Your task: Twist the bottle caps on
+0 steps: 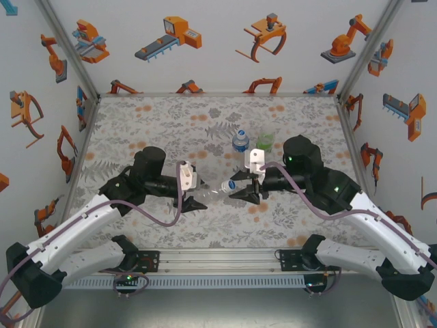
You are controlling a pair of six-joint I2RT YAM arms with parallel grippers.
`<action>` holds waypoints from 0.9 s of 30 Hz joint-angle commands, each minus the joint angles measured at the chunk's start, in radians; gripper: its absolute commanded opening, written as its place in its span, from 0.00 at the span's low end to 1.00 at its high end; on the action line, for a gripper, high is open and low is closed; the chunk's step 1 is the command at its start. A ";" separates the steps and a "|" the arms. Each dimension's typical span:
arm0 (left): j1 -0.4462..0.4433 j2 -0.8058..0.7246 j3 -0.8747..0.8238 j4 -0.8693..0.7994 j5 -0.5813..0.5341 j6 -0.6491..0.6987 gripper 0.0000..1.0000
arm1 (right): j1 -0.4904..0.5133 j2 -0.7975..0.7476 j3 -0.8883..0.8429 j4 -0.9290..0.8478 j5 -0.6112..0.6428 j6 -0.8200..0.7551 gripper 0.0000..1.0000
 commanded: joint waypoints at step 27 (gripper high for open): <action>-0.009 0.060 0.021 0.104 -0.134 -0.021 0.00 | 0.004 0.035 -0.124 0.067 0.604 1.461 0.00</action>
